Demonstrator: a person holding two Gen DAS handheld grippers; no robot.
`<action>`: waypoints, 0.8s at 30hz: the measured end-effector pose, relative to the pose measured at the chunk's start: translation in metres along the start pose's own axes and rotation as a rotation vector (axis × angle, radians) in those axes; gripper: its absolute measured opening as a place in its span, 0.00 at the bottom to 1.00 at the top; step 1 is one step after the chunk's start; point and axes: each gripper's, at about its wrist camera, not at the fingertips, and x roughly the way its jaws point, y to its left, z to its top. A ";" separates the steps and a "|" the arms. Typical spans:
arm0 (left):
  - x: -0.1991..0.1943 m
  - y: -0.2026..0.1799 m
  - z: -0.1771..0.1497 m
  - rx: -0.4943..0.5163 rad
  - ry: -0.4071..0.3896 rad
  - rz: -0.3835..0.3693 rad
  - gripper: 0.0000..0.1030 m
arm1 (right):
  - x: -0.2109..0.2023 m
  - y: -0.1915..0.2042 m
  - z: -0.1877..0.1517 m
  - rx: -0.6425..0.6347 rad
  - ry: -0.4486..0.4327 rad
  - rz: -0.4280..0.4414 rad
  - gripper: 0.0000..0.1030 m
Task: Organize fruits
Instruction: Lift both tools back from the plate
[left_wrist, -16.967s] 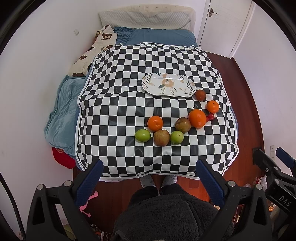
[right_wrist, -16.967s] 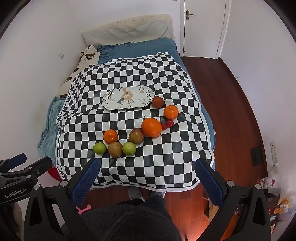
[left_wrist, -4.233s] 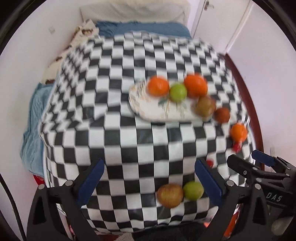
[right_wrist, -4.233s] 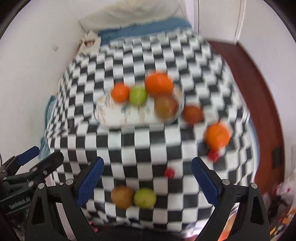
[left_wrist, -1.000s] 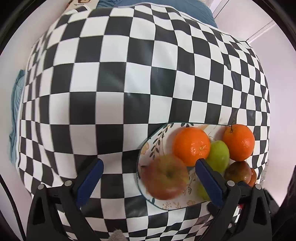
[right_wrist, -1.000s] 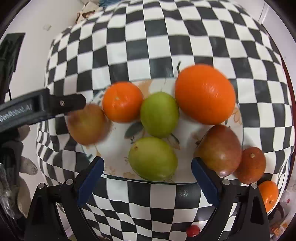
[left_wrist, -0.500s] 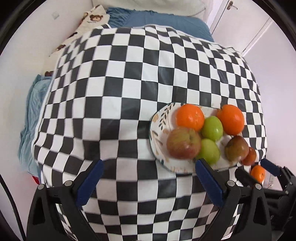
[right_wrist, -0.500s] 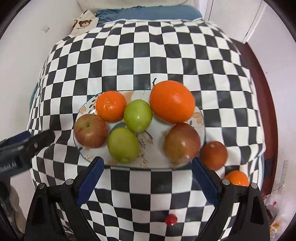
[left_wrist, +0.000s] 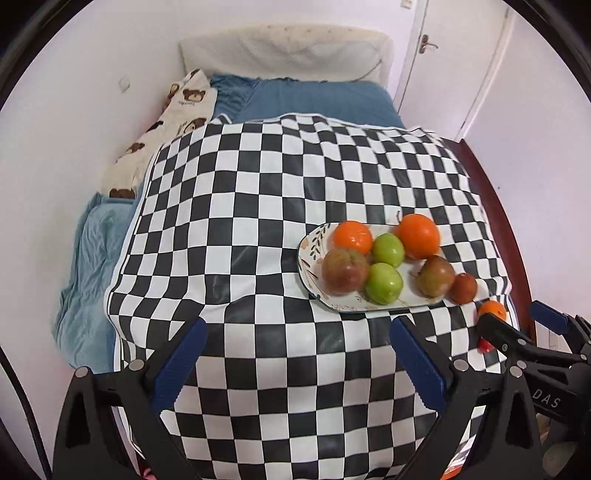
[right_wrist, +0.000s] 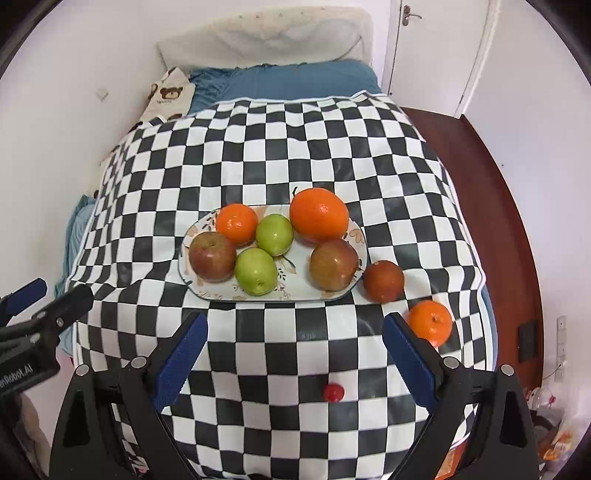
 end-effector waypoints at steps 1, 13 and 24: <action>-0.002 0.000 -0.002 0.004 -0.003 -0.003 0.98 | -0.007 0.000 -0.004 0.005 -0.010 0.001 0.94; -0.031 -0.015 -0.021 -0.013 -0.036 -0.008 0.99 | -0.050 -0.005 -0.027 0.034 -0.088 0.047 0.95; 0.038 -0.089 -0.024 -0.027 0.122 -0.002 1.00 | 0.016 -0.132 -0.019 0.203 0.076 0.179 0.95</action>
